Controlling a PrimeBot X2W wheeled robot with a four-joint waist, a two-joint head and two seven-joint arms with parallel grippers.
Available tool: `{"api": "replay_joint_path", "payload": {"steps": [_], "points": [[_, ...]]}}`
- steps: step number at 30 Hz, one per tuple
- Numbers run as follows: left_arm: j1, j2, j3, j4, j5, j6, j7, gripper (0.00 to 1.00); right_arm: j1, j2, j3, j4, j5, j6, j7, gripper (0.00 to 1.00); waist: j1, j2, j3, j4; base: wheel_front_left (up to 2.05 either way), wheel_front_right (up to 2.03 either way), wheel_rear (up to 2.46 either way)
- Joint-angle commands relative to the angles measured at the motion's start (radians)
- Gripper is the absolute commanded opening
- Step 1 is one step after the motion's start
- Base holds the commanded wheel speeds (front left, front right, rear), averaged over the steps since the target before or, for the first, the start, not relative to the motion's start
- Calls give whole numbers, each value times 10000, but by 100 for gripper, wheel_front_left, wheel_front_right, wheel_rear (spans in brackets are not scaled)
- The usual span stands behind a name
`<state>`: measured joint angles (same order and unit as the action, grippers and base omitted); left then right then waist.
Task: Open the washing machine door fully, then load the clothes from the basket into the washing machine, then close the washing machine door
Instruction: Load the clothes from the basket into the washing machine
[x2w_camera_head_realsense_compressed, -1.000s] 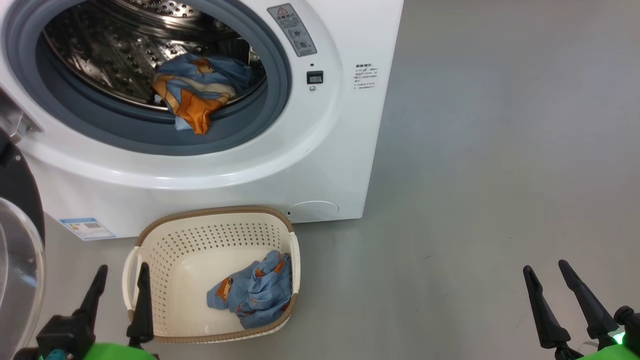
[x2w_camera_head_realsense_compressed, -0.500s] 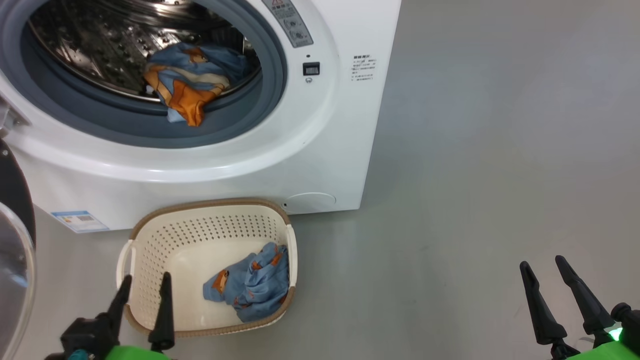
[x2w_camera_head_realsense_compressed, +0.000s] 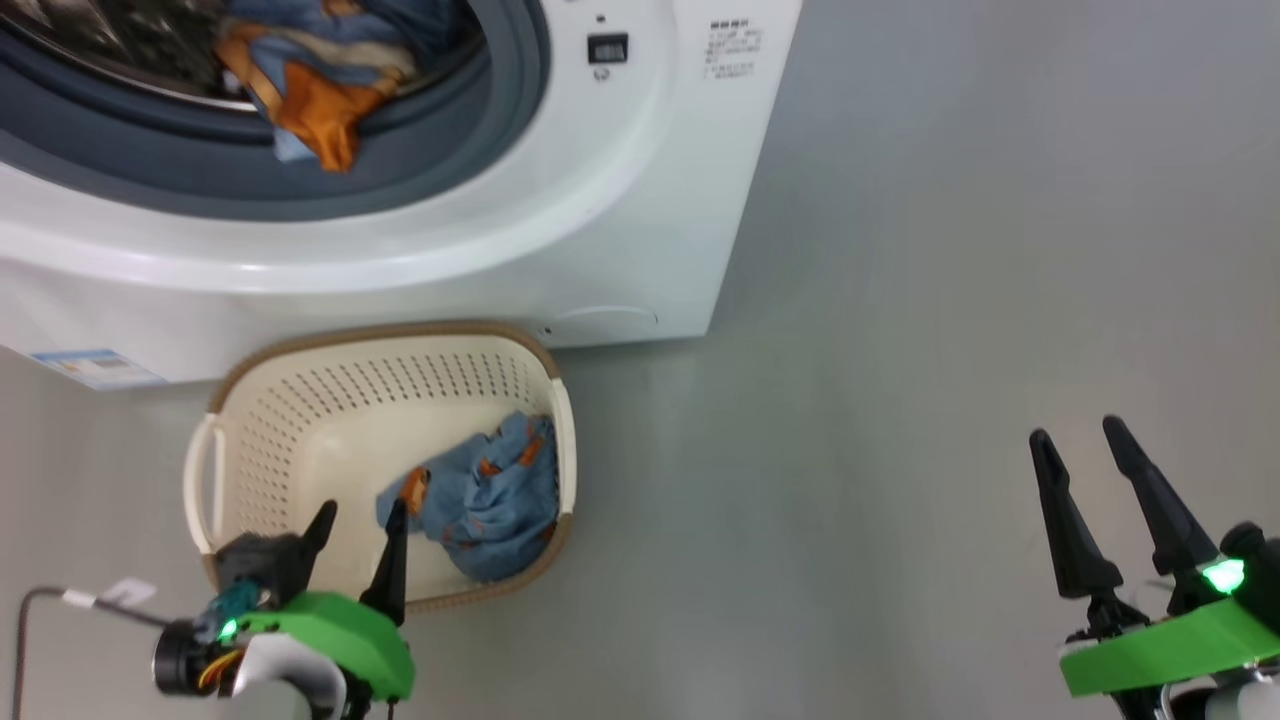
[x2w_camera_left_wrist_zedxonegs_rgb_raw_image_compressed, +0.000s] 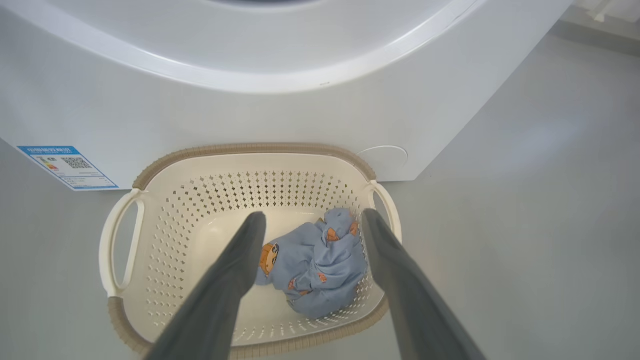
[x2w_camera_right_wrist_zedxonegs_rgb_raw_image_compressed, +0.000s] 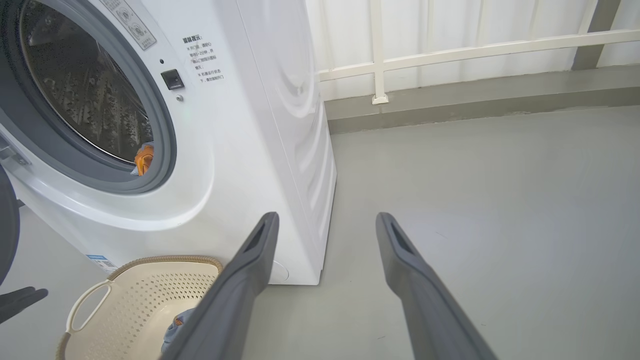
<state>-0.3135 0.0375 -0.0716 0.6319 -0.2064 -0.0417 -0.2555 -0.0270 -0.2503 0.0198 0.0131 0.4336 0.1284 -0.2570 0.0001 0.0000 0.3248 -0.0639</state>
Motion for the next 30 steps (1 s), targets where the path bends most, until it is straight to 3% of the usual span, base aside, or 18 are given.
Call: {"api": "replay_joint_path", "payload": {"steps": [1,13,30], "points": [[-455,128,161,258,123,-86,-63,100,-234,-107,243,-261,34,23,-48,100,-1,0,667,-207,0,0,0],[-3159,147,-394,3317,774,-353,-63,100,-1208,-55,379,-467,129,23,-48,100,-1,0,2359,-503,0,0,0],[-5633,401,-960,5506,1189,-592,-63,100,-2379,13,683,-777,205,23,-48,100,-1,0,4229,-875,0,0,0]]}}
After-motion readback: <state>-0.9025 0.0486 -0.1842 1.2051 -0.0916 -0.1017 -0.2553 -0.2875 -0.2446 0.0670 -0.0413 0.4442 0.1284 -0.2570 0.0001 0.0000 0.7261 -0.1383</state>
